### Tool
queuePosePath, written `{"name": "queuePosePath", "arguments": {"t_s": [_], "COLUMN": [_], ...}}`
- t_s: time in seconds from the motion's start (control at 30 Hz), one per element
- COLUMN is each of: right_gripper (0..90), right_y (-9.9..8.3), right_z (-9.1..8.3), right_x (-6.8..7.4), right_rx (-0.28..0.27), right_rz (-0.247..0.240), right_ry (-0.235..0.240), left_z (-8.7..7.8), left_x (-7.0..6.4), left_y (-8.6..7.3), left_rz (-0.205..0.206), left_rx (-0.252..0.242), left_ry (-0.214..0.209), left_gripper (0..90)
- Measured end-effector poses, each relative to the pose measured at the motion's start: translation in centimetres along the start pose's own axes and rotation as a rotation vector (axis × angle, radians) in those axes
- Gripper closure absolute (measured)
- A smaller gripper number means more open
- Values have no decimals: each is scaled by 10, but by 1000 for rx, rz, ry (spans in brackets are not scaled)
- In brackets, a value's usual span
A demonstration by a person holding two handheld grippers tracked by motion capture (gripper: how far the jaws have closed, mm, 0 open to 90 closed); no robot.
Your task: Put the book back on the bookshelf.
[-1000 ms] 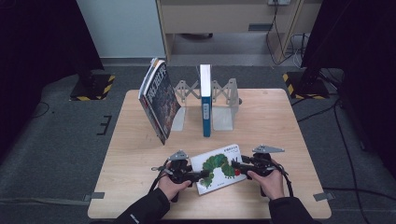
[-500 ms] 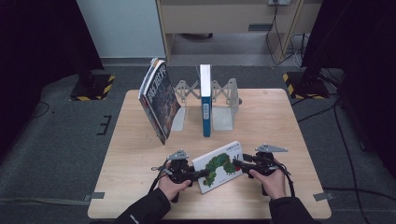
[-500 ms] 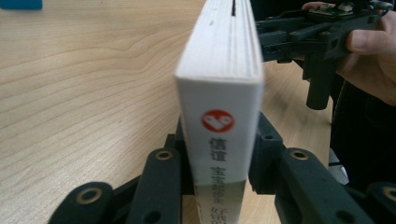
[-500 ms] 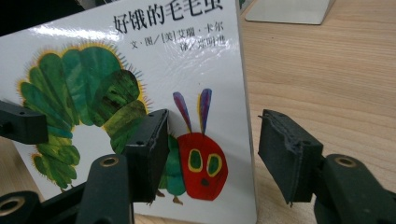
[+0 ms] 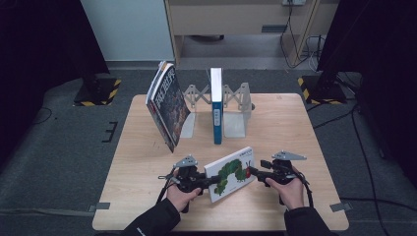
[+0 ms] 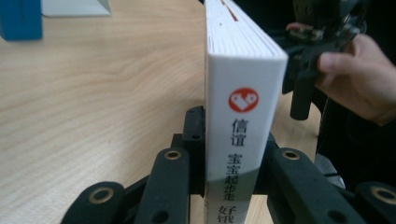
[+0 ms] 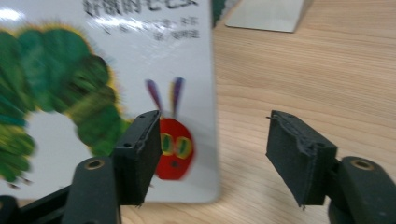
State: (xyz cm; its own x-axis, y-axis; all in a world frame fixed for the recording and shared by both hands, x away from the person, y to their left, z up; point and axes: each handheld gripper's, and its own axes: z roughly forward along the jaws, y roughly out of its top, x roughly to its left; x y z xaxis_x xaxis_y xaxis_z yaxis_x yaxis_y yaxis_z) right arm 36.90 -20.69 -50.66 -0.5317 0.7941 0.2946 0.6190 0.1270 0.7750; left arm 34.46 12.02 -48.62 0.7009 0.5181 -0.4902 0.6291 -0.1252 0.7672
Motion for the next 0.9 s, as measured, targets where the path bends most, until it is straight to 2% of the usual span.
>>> {"name": "queuePosePath", "arguments": {"t_s": [0.17, 0.23, 0.33, 0.47, 0.67, 0.9], "right_gripper": [288, 279, 257, 224, 182, 168], "right_y": [-1, -2, -4, -6, -10, -14], "right_z": [-3, -4, -5, -5, -5, -2], "right_x": [-7, -11, -16, -23, -30, -34], "right_rx": [19, 39, 71, 121, 167, 218], "right_rz": [-20, -48, -65, -92, -86, -101], "right_ry": [-63, -104, -156, -226, -262, -285], "left_z": [-7, -10, -13, -16, -21, -31], "left_x": [1, 0, -1, -1, -3, -3], "left_y": [7, 10, 14, 18, 26, 41], "left_rz": [-19, -15, 2, 3, 16, 34], "left_rx": [-9, -14, -21, -33, -49, -104], "left_ry": [21, 33, 57, 71, 92, 133], "left_gripper": [745, 744, 745, 745, 744, 744]}}
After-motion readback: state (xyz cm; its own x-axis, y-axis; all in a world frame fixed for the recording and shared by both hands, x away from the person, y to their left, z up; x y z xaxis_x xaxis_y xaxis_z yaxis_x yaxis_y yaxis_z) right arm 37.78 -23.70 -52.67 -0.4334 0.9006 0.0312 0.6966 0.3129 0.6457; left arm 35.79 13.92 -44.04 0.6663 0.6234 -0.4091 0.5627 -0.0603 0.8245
